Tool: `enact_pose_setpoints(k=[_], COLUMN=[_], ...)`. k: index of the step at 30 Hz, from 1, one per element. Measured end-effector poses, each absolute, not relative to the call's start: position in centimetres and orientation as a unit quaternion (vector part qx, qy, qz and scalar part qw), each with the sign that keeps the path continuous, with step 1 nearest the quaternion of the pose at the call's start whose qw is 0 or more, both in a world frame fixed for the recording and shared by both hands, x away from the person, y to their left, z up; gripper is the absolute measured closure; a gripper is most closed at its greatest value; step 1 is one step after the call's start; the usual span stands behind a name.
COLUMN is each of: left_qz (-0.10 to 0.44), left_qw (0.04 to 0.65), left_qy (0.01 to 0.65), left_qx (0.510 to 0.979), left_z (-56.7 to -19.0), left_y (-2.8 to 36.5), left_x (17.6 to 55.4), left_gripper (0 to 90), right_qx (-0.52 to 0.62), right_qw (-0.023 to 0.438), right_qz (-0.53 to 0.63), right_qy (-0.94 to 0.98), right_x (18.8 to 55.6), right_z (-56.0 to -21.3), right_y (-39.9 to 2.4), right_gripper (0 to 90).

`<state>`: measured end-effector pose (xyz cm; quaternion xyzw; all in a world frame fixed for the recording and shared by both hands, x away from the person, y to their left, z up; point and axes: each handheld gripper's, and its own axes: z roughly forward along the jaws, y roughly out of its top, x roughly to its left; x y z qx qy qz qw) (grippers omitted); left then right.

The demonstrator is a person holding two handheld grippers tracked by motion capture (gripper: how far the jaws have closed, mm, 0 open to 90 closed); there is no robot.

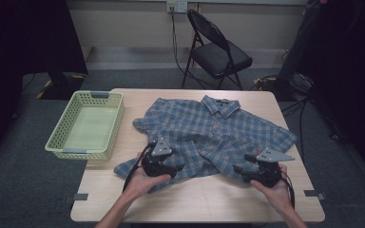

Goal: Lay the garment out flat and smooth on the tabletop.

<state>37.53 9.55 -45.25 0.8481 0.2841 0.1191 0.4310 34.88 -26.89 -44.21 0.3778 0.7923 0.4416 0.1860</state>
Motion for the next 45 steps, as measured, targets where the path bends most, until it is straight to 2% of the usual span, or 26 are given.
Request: enact_pose_setpoints(k=[3,9,14,15,16,18,19,21,23,28,33,39,41,45], left_qz=[0.109,0.128,0.127,0.125,0.122,0.138,0.139,0.134,0.113,0.063,0.059,0.102,0.128,0.125], left_qw=[0.400,0.354,0.360,0.363,0.366,0.364,0.362,0.362,0.362,0.406,0.458,0.486,0.483,0.471], left_qy=[0.276,0.252,0.257,0.262,0.266,0.271,0.272,0.271,0.263,0.221,0.216,0.225,0.237,0.278], left_qx=[0.867,0.891,0.888,0.886,0.883,0.880,0.880,0.882,0.887,0.885,0.860,0.839,0.833,0.828], left_z=[-47.1,-48.9,-49.1,-49.1,-49.2,-48.9,-48.9,-48.7,-48.6,-46.8,-44.2,-41.5,-40.9,-41.5], left_y=[9.0,7.5,7.7,7.8,8.0,8.4,8.6,8.9,9.0,10.0,11.1,10.9,10.4,10.0], left_x=[37.1,36.9,37.0,37.1,37.1,37.1,37.1,37.1,36.9,35.7,35.1,36.4,37.3,40.1], left_gripper=[31.9,28.8,26.3,26.4,32.4,52.3,52.3,64.3,78.7,85.7,86.8,86.9,86.9,86.9], right_qx=[0.367,0.358,0.352,0.354,0.371,0.381,0.381,0.383,0.376,0.363,0.355,0.355,0.358,0.372], right_qw=[0.168,0.183,0.201,0.205,0.205,0.218,0.218,0.210,0.179,0.133,0.115,0.153,0.170,0.203], right_qz=[0.420,0.384,0.355,0.347,0.349,0.344,0.344,0.355,0.377,0.405,0.436,0.465,0.462,0.449], right_qy=[0.813,0.831,0.843,0.844,0.836,0.830,0.830,0.827,0.827,0.829,0.819,0.797,0.793,0.787], right_x=[34.7,35.0,35.3,35.4,35.6,35.6,35.6,35.6,35.2,33.5,32.1,32.7,33.9,37.2], right_z=[-46.4,-48.4,-49.1,-49.3,-49.4,-49.2,-49.2,-49.1,-48.4,-47.2,-45.5,-42.3,-41.5,-40.5], right_y=[-26.3,-25.4,-25.0,-25.0,-25.1,-25.4,-25.4,-25.8,-26.4,-27.5,-28.8,-30.2,-30.2,-29.8], right_gripper=[24.8,22.1,24.2,26.2,37.4,56.5,56.5,69.1,79.4,83.9,84.9,84.9,84.7,84.1])
